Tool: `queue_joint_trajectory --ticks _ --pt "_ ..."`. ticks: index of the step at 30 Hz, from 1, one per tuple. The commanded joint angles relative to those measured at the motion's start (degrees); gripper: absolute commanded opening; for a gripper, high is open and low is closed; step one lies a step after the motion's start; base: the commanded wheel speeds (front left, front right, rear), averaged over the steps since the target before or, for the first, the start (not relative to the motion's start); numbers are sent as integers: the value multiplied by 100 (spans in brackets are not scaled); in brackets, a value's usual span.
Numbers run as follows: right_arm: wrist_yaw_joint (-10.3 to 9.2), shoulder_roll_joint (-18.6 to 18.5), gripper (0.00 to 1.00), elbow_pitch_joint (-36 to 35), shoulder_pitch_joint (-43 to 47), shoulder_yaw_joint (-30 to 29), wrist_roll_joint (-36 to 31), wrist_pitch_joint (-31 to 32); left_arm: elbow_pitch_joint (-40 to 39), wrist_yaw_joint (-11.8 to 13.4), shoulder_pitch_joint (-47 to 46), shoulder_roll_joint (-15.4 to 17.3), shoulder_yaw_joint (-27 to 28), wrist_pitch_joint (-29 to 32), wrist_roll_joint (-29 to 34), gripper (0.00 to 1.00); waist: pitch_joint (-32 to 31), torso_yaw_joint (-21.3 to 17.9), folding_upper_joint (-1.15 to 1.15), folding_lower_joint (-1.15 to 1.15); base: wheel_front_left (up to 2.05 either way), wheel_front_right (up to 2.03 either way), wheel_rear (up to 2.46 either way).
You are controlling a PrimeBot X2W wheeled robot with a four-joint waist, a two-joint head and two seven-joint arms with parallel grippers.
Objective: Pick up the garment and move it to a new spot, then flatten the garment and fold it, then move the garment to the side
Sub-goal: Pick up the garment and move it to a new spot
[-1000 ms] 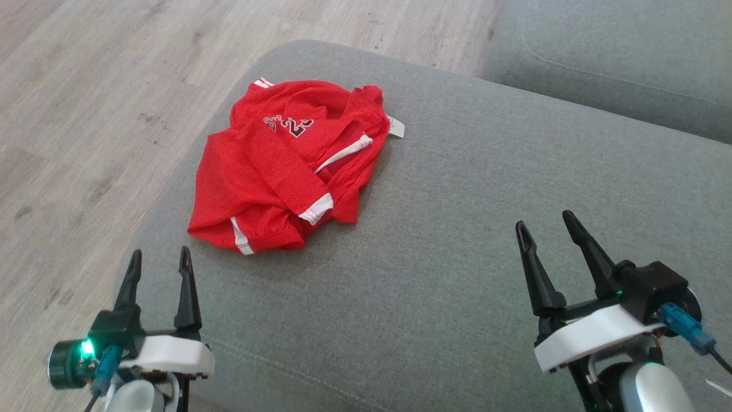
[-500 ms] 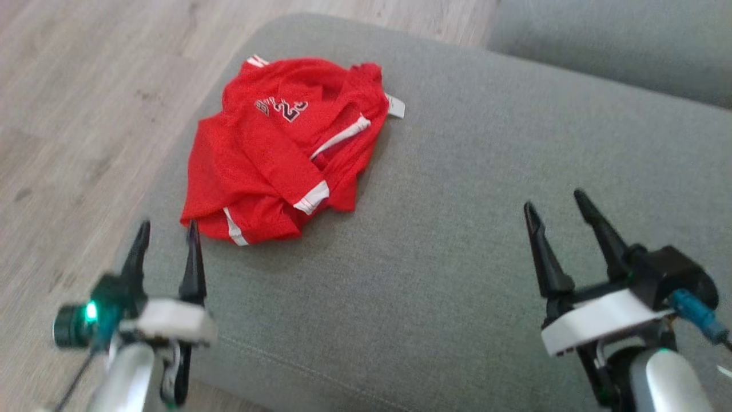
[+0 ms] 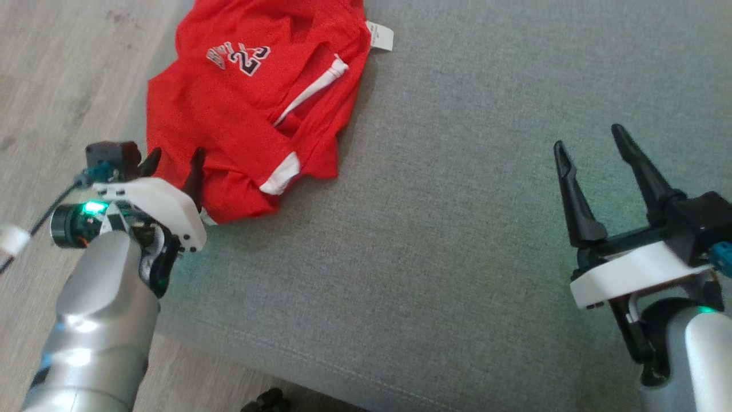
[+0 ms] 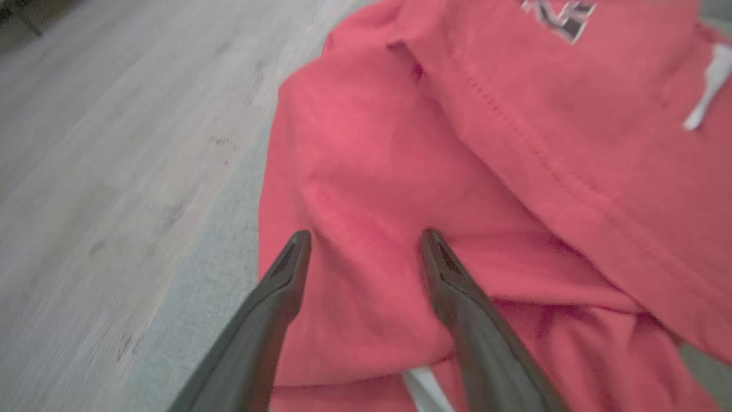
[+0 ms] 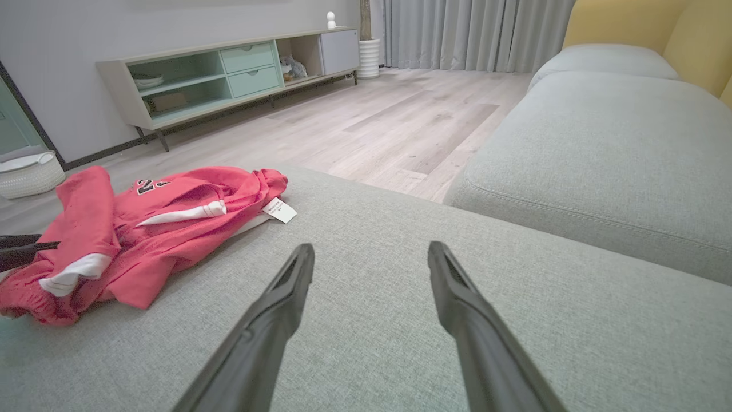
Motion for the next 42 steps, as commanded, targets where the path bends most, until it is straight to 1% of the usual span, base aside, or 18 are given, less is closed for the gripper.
queue_joint_trajectory --ticks 1,4,7,8,9,10,13,17,22,27,31,34,37,39,40,42 --pt "-4 -40 100 -284 -158 101 -48 60 109 -34 -296 286 118 151 -117 100 170 -29 0 -2 0 0 0" --pt "-4 -70 100 -351 -159 46 -57 113 589 -73 -539 233 22 649 -422 100 236 -27 0 -2 0 0 0" --pt "-4 -90 100 -390 -146 16 -51 151 793 -80 -677 168 -182 1097 -804 100 261 -27 0 -2 0 0 0" --pt "-4 -94 100 -399 -145 13 -48 160 812 -80 -707 193 -248 1172 -907 74 266 -28 0 -2 0 0 0" --pt "-4 -95 100 -405 -147 12 -48 169 809 -81 -733 229 -306 1189 -996 7 269 -30 0 -2 0 0 0" --pt "-4 -90 100 -413 -154 9 -41 173 785 -81 -763 282 -341 1119 -1067 0 271 -31 0 -2 0 0 0" --pt "-4 -75 100 -404 -155 -21 -32 158 811 -82 -819 452 -410 739 -1105 0 218 -31 0 -2 0 0 0" --pt "-4 -20 100 -331 -101 -78 -19 60 886 -17 -856 614 -368 6 -1005 0 24 -31 0 -2 0 0 0" --pt "-4 99 100 -157 37 -139 48 -129 769 317 -803 760 -295 -797 -872 0 -339 -31 0 -2 0 0 0" --pt "-4 217 100 42 197 -164 133 -333 313 674 -553 861 -258 -1429 -740 0 -783 -101 0 -2 0 0 0" --pt "-4 282 100 152 349 -204 197 -460 -360 925 -134 882 -276 -1620 -673 0 -1099 -230 0 -2 0 0 0" --pt "-4 309 100 192 448 -215 242 -519 -1095 1142 288 884 -274 -1663 -654 0 -1272 -388 0 -2 0 0 0" --pt "-4 324 100 175 513 -219 271 -548 -1962 1312 713 840 -354 -1529 -637 0 -1358 -607 0 -2 0 0 0" --pt "-4 329 100 136 512 -206 277 -558 -2550 1382 944 827 -453 -1367 -611 0 -1347 -808 0 -2 0 0 0" --pt "-4 329 100 136 512 -206 277 -558 -2550 1382 944 827 -453 -1367 -611 0 -1347 -808 0 -2 0 0 0" --pt "-4 331 100 98 491 -183 313 -573 -3085 1430 1100 799 -600 -1179 -560 0 -1308 -1046 0 -2 0 0 0"
